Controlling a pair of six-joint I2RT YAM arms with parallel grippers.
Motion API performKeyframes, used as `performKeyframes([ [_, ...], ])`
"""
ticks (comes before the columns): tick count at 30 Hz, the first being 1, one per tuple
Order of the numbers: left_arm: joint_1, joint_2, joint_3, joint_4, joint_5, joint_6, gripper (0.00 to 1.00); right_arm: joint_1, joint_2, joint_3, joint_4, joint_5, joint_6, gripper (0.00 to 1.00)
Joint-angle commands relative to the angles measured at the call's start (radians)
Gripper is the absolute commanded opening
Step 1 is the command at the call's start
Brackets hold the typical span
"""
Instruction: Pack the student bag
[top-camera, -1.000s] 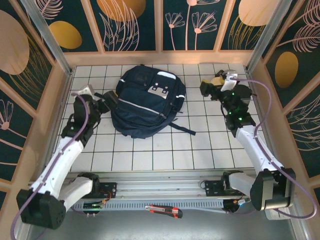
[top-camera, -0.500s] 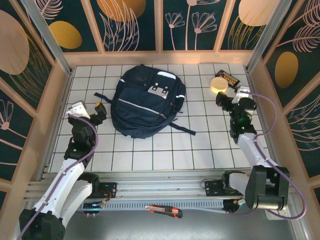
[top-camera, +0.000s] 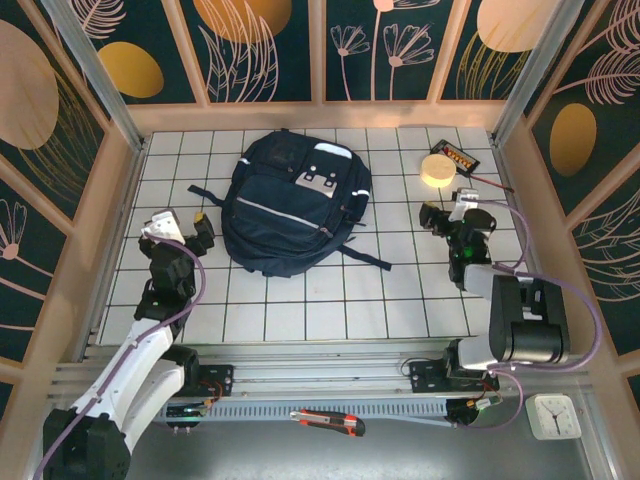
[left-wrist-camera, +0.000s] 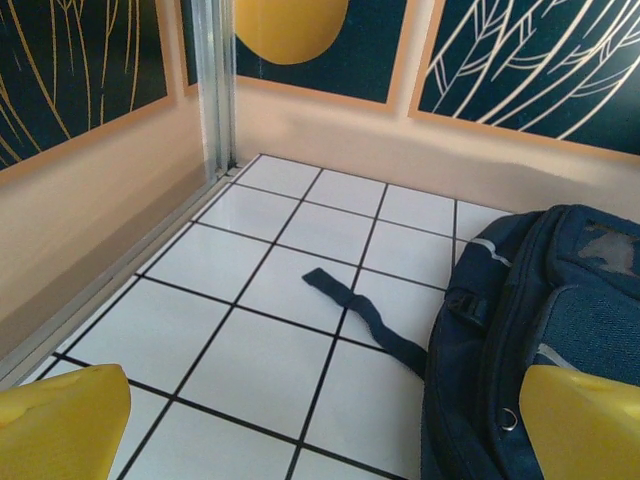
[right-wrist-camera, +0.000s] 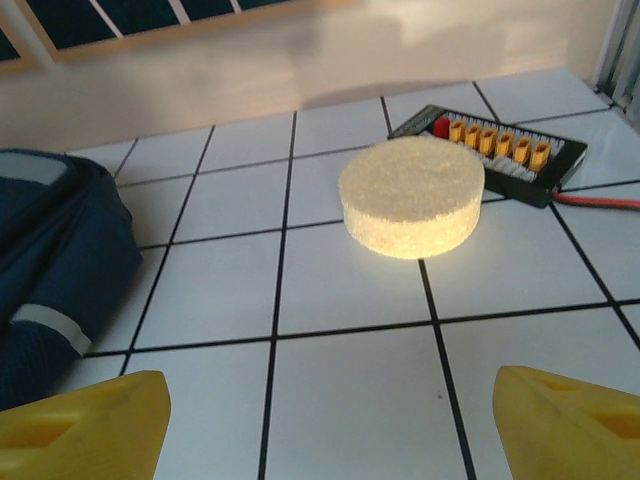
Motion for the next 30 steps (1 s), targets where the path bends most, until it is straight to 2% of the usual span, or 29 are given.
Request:
performKeyframes([
  [1, 0.016, 0.026, -0.013, 0.063, -0.014, 0.019, 0.99, -0.008, 0.033, -0.015, 0.119, -0.018, -0.025, 0.84],
  [7, 0.044, 0.146, -0.031, 0.177, -0.007, 0.036, 0.99, -0.016, 0.079, -0.05, 0.206, -0.049, -0.027, 0.82],
  [13, 0.075, 0.342, 0.015, 0.313, 0.058, 0.089, 0.99, -0.031, 0.098, -0.074, 0.261, -0.087, -0.021, 0.82],
  [19, 0.118, 0.533, 0.042, 0.43, 0.106, 0.08, 0.99, -0.053, 0.098, -0.097, 0.307, -0.125, -0.008, 0.82],
  [30, 0.155, 0.714, 0.09, 0.54, 0.175, 0.089, 0.99, -0.059, 0.102, -0.095, 0.309, -0.136, -0.004, 0.83],
])
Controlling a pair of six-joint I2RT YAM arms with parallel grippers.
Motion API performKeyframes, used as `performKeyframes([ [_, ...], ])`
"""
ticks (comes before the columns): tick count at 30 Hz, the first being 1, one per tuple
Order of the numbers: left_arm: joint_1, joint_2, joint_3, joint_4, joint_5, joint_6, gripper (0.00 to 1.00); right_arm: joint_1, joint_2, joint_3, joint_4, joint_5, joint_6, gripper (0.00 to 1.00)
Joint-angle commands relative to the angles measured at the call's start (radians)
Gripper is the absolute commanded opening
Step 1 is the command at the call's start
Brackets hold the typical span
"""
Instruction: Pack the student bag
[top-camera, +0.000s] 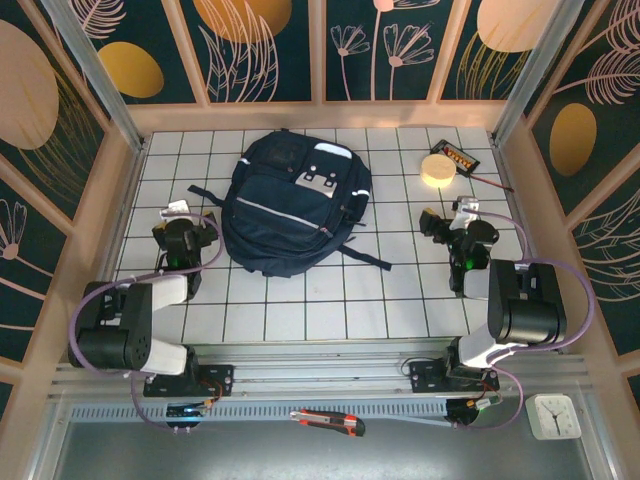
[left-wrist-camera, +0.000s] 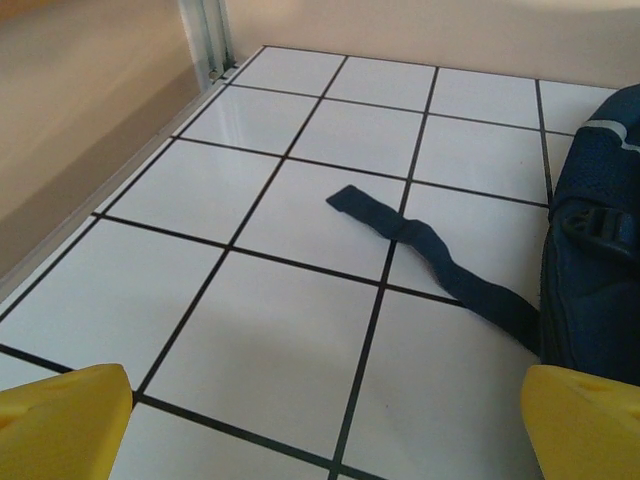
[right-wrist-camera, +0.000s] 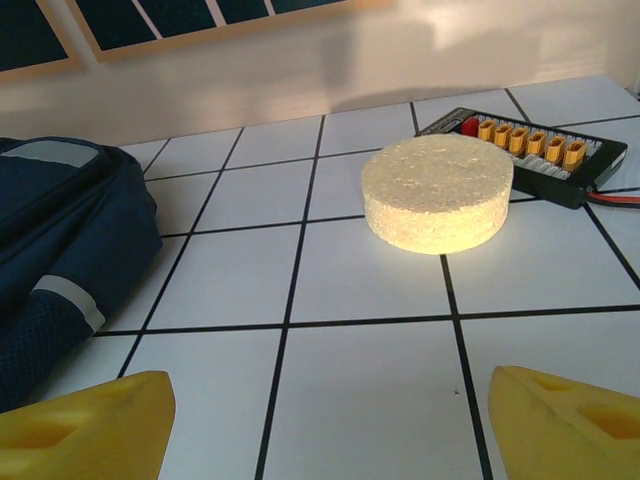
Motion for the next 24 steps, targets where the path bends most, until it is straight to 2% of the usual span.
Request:
performKeyframes([
  [1, 0.01, 0.042, 0.047, 0.08, 0.052, 0.023, 0.99, -0.009, 0.011, -0.006, 0.051, -0.019, 0.008, 0.83],
  [15, 0.045, 0.094, 0.055, 0.154, 0.168, 0.066, 0.99, -0.008, 0.012, -0.001, 0.045, -0.019, 0.006, 0.83],
  [24, 0.053, 0.049, -0.073, 0.341, 0.229, 0.077, 0.99, -0.008, 0.012, -0.001, 0.043, -0.019, 0.007, 0.83],
])
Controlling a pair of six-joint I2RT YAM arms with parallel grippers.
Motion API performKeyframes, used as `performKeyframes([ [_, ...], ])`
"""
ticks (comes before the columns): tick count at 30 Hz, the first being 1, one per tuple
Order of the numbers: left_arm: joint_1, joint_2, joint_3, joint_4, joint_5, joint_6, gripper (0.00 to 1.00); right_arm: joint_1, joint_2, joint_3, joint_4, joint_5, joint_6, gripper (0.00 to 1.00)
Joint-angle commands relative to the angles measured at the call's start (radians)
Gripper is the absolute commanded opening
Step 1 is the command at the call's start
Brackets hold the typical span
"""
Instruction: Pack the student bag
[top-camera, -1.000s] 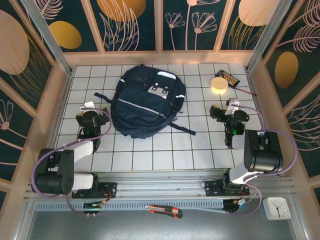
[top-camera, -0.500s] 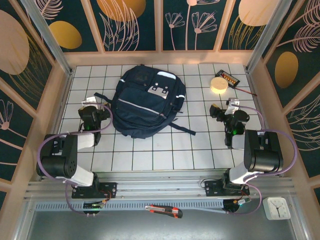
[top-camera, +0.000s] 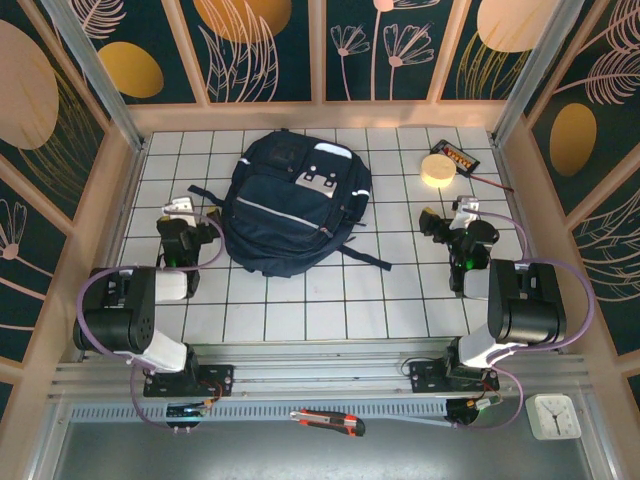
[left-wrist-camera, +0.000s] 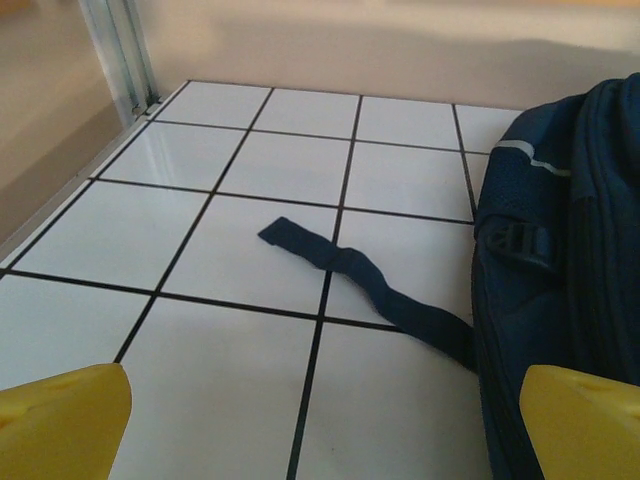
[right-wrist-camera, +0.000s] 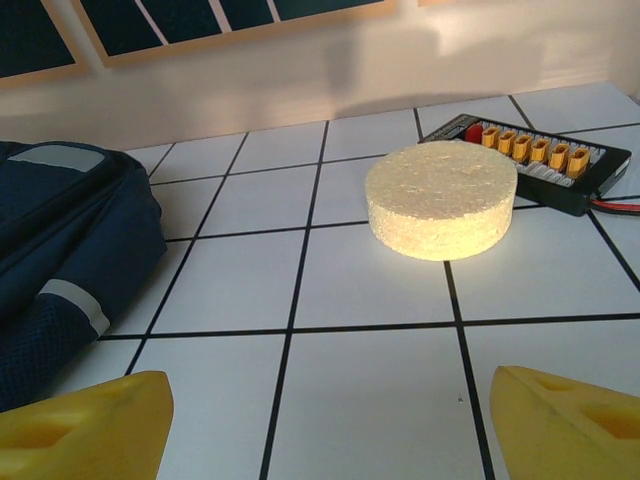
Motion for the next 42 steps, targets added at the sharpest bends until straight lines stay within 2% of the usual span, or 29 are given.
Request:
performKeyframes([
  [1, 0.007, -0.029, -0.063, 0.174, 0.045, 0.019, 0.99, -0.008, 0.011, -0.001, 0.035, -0.012, 0.007, 0.83],
  [4, 0.007, 0.003, -0.139, 0.334, 0.075, 0.033, 0.99, -0.008, 0.01, -0.003, 0.039, -0.014, 0.006, 0.83],
  [10, 0.007, -0.001, -0.136, 0.326, 0.001, 0.008, 0.99, -0.007, -0.006, -0.054, 0.117, -0.075, -0.02, 0.83],
  [14, 0.007, -0.002, -0.142, 0.336, 0.0, 0.01, 0.99, -0.006, -0.002, -0.135, 0.268, -0.031, -0.009, 0.83],
  [17, 0.008, -0.002, -0.143, 0.339, -0.001, 0.01, 0.99, -0.005, 0.055, -0.209, 0.47, 0.027, 0.021, 0.83],
  [20, 0.007, -0.002, -0.143, 0.341, -0.001, 0.01, 0.99, -0.003, 0.048, -0.175, 0.394, 0.072, 0.033, 0.84],
  [21, 0.007, -0.001, -0.143, 0.341, 0.0, 0.01, 0.99, 0.002, 0.047, -0.146, 0.335, 0.079, 0.026, 0.87],
  [22, 0.007, 0.0, -0.143, 0.341, -0.001, 0.01, 0.99, 0.027, 0.042, -0.129, 0.288, 0.132, 0.011, 0.96],
  [23, 0.007, -0.001, -0.144, 0.34, 0.001, 0.011, 0.99, 0.04, 0.046, -0.123, 0.287, 0.163, 0.007, 0.99],
  [29, 0.007, 0.0, -0.136, 0.328, 0.048, 0.028, 0.99, 0.044, 0.042, -0.123, 0.279, 0.179, 0.007, 0.99],
  [42, 0.007, 0.001, -0.136, 0.328, 0.047, 0.028, 0.99, 0.046, 0.043, -0.126, 0.283, 0.184, 0.005, 0.99],
])
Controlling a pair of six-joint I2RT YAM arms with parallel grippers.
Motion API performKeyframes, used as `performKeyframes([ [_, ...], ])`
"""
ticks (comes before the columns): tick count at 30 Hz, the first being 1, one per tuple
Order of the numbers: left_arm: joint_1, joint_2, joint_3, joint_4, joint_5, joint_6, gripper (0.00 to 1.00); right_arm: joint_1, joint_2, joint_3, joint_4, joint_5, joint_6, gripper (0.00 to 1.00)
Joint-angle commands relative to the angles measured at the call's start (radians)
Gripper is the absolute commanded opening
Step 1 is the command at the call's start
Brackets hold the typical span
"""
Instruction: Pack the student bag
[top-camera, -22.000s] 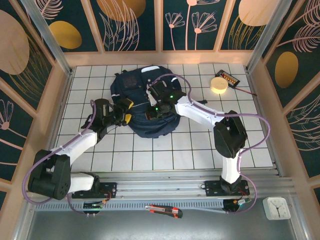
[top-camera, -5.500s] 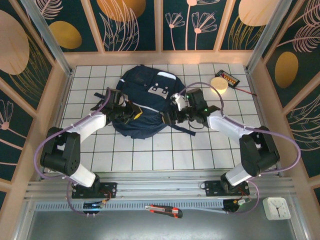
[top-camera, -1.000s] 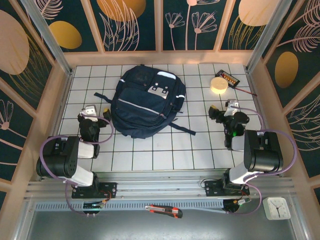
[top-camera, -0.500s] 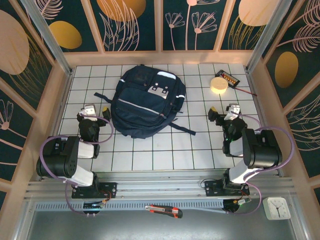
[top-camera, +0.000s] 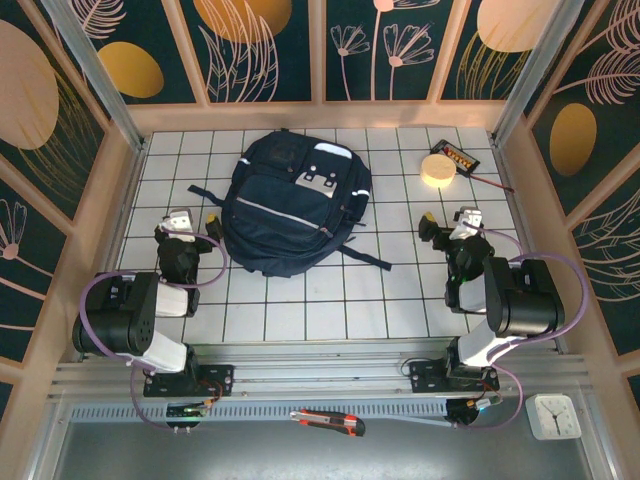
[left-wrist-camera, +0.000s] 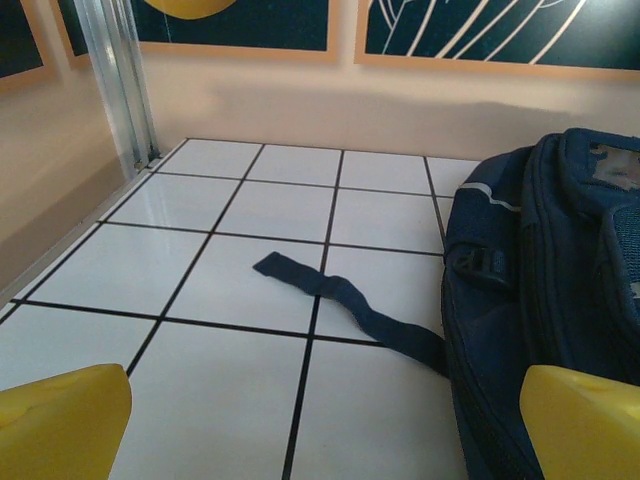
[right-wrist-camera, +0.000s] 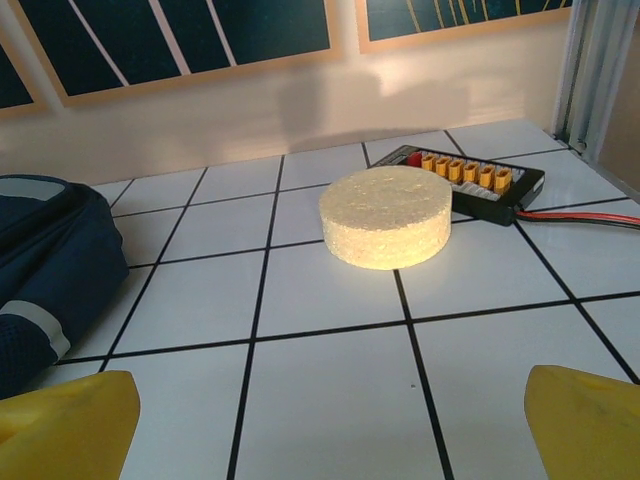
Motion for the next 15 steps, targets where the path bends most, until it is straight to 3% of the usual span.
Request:
performKeyframes([
  [1, 0.008, 0.007, 0.006, 0.052, 0.022, 0.008, 0.99, 0.007, -0.001, 0.006, 0.012, 0.018, -0.012, 0.99],
  [15, 0.007, 0.007, 0.01, 0.047, 0.015, 0.007, 0.99, 0.006, -0.001, 0.007, 0.013, 0.018, -0.012, 0.99],
])
